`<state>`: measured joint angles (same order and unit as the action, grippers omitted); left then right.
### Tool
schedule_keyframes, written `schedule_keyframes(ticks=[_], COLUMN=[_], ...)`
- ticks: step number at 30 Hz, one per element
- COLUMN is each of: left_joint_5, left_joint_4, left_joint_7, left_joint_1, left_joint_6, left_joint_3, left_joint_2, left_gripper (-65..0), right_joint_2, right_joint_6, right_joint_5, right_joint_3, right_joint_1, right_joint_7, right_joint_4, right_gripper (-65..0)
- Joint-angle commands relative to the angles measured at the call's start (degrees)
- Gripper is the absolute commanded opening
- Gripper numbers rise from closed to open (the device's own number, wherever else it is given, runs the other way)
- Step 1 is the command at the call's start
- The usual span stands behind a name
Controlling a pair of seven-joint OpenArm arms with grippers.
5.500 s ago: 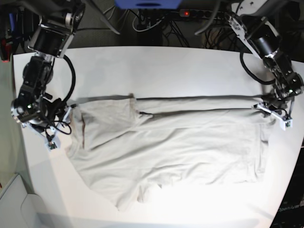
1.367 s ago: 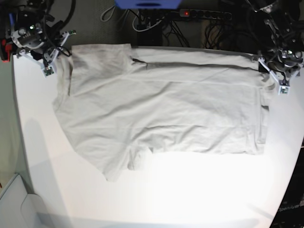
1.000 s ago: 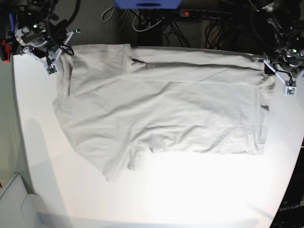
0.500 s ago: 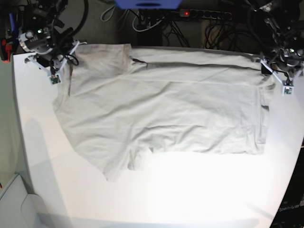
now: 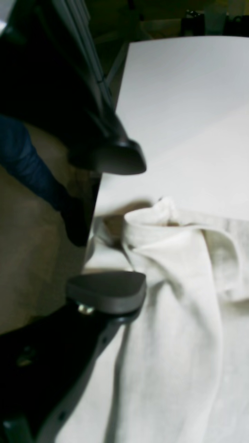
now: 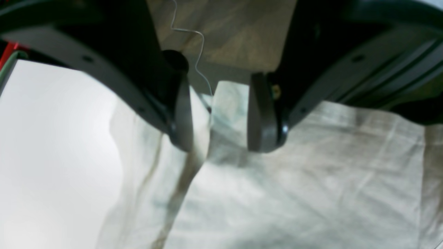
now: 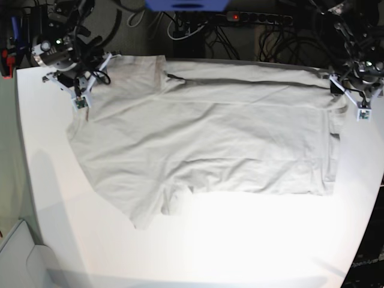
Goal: Layout the t-shirt on the table in an organized manner, then fold the t-shirt properly
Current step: 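Release the folded edge and raise both grippers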
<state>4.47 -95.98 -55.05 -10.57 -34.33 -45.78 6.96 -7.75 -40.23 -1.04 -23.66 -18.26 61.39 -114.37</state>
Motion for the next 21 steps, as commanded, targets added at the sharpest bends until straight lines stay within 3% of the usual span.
schedule_keyframes(ticks=[1, 9, 11, 16, 21], left_joint_5=[0.0, 0.0, 0.0, 0.0, 0.1], left_joint_4=[-0.9, -0.8, -0.8, -0.8, -1.1], left_joint_7=[0.8, 0.8, 0.8, 0.7, 0.8], left_joint_1=[0.5, 0.6, 0.6, 0.6, 0.6], left_joint_6=[0.2, 0.2, 0.2, 0.2, 0.2], left_joint_3=[-0.2, -0.2, -0.2, -0.2, -0.2], left_joint_2=[0.8, 0.8, 0.8, 0.8, -0.2], left_gripper=[-22.5, -22.5, -22.5, -22.8, -22.9], right_joint_2=[0.1, 0.1, 0.1, 0.1, 0.3], right_joint_6=[0.2, 0.2, 0.2, 0.2, 0.2], right_joint_5=[0.6, 0.6, 0.6, 0.6, 0.6], right_joint_3=[0.0, 0.0, 0.0, 0.9, 4.4], right_joint_1=[0.4, 1.3, 1.5, 3.2, 4.3], right_joint_7=[-0.9, -0.9, -0.9, -0.9, -0.9], right_joint_4=[-0.7, 2.4, 2.4, 2.4, 1.1], right_gripper=[-38.1, -38.9, -43.0, -65.0, -65.0])
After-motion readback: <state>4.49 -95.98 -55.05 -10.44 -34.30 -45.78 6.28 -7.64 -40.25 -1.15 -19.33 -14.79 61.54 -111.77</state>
